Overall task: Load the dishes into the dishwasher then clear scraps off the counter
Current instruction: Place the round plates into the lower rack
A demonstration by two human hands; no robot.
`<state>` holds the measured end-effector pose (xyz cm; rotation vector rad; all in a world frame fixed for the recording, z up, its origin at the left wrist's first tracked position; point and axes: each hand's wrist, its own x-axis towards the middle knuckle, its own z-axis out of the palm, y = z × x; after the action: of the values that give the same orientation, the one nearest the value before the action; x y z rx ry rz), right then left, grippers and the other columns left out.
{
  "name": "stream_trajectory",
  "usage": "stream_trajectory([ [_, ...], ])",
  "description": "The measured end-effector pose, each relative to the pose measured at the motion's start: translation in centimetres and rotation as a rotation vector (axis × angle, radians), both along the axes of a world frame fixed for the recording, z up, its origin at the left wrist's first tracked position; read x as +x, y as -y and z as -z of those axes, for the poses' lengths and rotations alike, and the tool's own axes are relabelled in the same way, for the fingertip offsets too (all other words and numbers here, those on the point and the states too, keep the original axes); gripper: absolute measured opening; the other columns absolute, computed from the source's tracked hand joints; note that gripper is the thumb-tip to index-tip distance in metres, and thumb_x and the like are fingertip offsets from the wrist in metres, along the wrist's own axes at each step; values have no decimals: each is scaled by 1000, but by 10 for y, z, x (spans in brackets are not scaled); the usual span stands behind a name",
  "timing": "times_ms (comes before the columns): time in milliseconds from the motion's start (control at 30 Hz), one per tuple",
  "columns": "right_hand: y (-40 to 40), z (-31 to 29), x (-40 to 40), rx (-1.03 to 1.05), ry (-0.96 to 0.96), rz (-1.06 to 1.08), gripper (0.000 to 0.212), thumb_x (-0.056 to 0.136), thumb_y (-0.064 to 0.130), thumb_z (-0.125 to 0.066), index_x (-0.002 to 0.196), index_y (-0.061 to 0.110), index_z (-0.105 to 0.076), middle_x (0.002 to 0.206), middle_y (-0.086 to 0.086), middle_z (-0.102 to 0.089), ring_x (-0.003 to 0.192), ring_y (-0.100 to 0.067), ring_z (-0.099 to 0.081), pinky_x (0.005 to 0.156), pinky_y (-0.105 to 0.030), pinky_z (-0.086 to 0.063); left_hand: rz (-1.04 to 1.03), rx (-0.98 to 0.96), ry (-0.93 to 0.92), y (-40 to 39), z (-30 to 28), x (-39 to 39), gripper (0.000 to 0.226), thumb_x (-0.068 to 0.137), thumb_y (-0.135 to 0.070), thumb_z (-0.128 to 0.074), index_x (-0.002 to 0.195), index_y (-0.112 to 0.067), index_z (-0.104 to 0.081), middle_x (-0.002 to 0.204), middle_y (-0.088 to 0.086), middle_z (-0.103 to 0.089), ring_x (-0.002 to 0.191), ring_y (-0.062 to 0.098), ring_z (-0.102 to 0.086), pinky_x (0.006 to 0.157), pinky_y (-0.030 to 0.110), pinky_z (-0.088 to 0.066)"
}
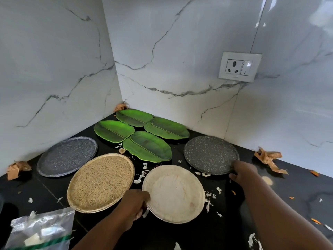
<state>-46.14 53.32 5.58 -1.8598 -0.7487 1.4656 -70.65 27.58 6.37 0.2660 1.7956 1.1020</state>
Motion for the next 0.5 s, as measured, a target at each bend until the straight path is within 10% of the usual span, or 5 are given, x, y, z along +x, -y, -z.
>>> stream_trajectory([
  [300, 46, -22, 11, 110, -786, 179, 51, 92, -2, -46, 139, 14, -38, 120, -18, -52, 87, -31, -64, 47, -36, -57, -151, 273, 350, 24, -19, 8, 17, 83, 7, -49, 97, 3, -58, 92, 20, -64, 83, 33, -61, 63, 37, -55],
  [500, 120, -50, 44, 262, -939, 271, 55, 54, -9, -45, 105, 10, -51, 102, -9, -60, 84, -26, -66, 58, -39, -60, -147, 392, 551, 42, -26, 15, 25, 84, 11, -40, 98, -2, -56, 101, 17, -62, 95, 34, -59, 91, 43, -47],
])
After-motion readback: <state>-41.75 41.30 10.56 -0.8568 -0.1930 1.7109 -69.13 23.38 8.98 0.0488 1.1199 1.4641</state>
